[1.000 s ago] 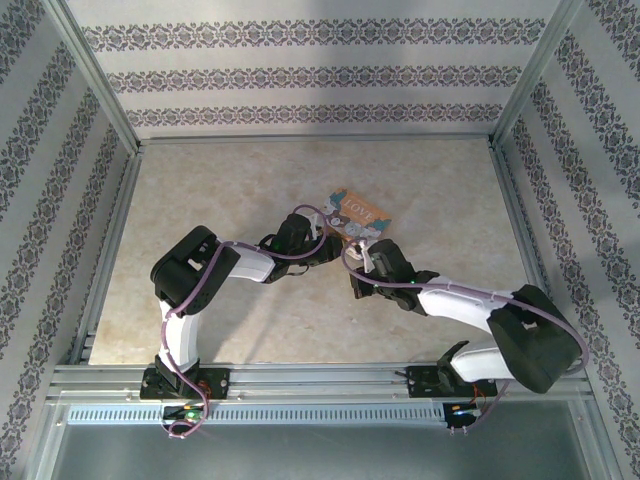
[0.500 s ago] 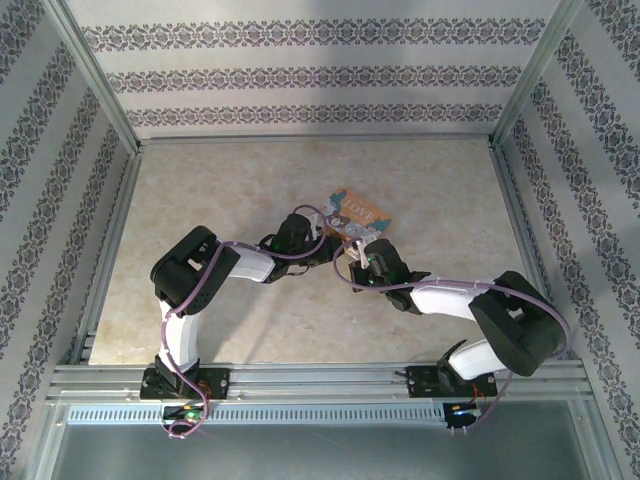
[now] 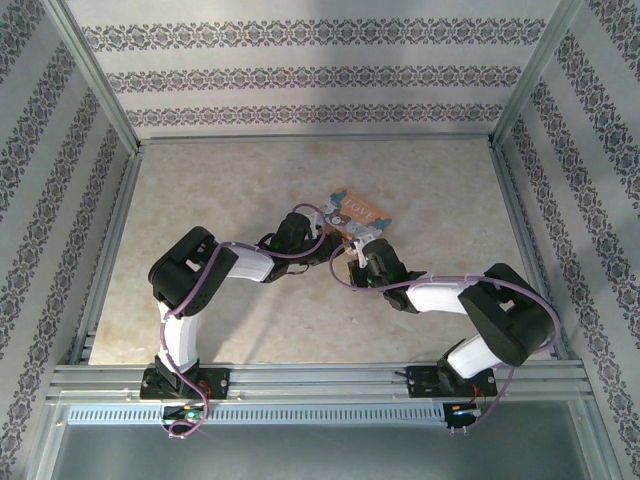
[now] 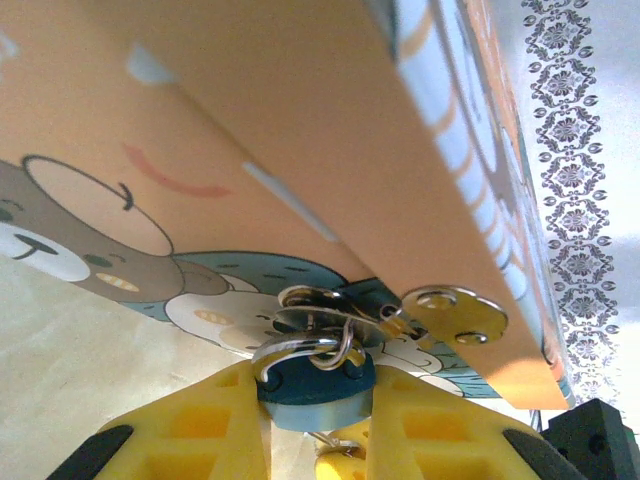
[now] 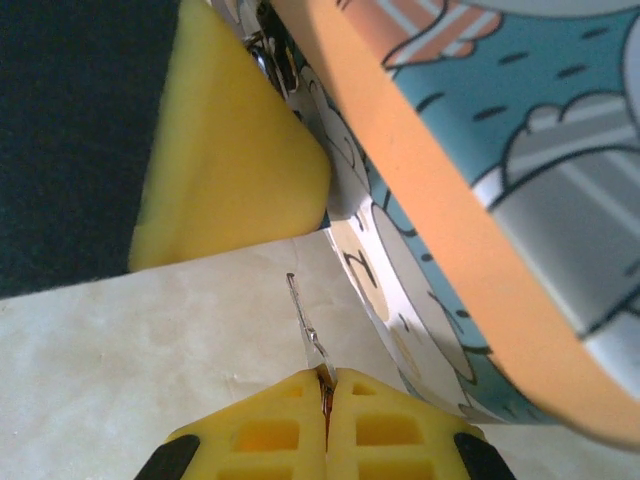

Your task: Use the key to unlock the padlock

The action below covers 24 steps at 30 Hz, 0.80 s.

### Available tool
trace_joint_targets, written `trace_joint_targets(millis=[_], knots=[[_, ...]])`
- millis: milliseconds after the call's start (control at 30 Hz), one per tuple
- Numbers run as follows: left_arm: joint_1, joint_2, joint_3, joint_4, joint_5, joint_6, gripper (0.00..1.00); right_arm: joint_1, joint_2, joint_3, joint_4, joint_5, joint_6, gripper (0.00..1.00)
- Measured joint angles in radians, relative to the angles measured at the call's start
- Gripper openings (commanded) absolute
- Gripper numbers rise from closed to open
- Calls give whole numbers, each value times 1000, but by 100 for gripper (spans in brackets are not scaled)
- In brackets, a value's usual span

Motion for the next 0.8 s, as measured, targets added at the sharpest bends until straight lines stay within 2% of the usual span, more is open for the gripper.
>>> trace_joint_targets(millis=[800], knots=[[0,-2,1,-1,-3,0,24,-39,0,-17,74,-34,0,0]])
